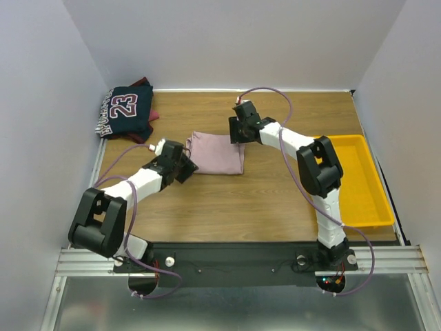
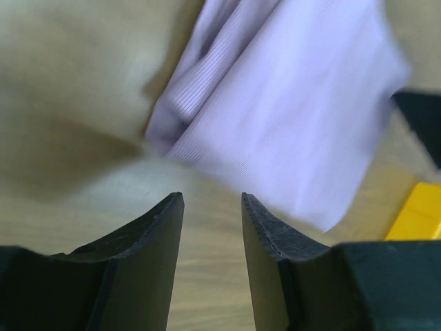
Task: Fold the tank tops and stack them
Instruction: Fold the tank top
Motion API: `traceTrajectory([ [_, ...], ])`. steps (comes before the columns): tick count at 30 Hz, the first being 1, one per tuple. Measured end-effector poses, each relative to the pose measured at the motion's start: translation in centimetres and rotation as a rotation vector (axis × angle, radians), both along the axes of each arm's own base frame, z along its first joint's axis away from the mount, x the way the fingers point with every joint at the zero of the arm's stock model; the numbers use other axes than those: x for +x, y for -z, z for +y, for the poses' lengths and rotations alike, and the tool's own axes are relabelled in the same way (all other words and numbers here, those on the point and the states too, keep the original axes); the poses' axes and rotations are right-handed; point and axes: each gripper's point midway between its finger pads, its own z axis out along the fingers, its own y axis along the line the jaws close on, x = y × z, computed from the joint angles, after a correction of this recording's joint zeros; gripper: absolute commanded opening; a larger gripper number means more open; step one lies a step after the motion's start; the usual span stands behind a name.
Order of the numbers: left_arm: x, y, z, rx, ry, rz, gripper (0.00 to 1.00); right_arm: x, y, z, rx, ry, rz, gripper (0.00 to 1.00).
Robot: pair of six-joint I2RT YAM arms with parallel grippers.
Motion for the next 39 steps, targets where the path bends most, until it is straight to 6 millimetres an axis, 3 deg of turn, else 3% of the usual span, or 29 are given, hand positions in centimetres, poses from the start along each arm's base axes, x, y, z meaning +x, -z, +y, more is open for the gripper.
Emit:
traceTrajectory([
  [2, -1.7, 1.7, -0.4, -0.007, 0.012, 0.055, 0.50, 0.6, 1.3, -0.4, -0.044, -0.007, 0.002, 0.60],
  [4, -2.1, 2.1, -0.5, -0.017, 0.008, 0.072, 0.50, 0.7, 2.7, -0.9, -0.084, -0.014, 0.016, 0.60],
  [7, -1.2, 2.0, -1.1, -0.049, 0.007, 0.054, 0.50, 0.7, 3.0, -1.1, -0.097, -0.023, 0.017, 0.59],
  [12, 0.6, 3.7, -1.6, -0.048, 0.008, 0.092, 0.50, 0.2, 3.5, -1.4, -0.106, -0.025, 0.028, 0.59],
  [18, 5.2, 3.6, -1.7, -0.041, -0.004, 0.081, 0.49, -3.2, 3.7, -3.4, -0.112, 0.004, 0.083, 0.58],
  [20, 7.2, 3.0, -1.3, -0.034, -0.016, 0.058, 0.49, -5.6, 4.0, -4.2, -0.106, 0.024, 0.122, 0.59],
  [25, 12.3, 1.2, -0.9, 0.006, -0.008, 0.010, 0.52, -10.1, 4.2, -3.7, -0.052, 0.033, 0.199, 0.61],
  [28, 15.2, -0.6, -1.3, 0.026, 0.023, -0.054, 0.55, -11.5, 4.1, -3.3, -0.026, 0.045, 0.226, 0.65],
  [31, 14.7, -1.1, -1.0, 0.051, 0.043, -0.062, 0.61, -11.8, 3.1, -3.1, 0.001, 0.061, 0.218, 0.67],
  [32, 14.0, -1.0, -0.8, 0.059, 0.048, -0.056, 0.68, -11.7, 2.2, -3.0, 0.017, 0.066, 0.204, 0.67],
  [36, 8.8, 0.1, 0.0, 0.056, 0.091, -0.012, 0.75, -11.4, -1.9, -2.9, 0.076, 0.070, 0.124, 0.67],
  [39, 6.2, 1.6, -0.5, 0.015, 0.150, 0.025, 0.75, -11.7, -4.4, -2.2, 0.085, 0.045, 0.059, 0.67],
])
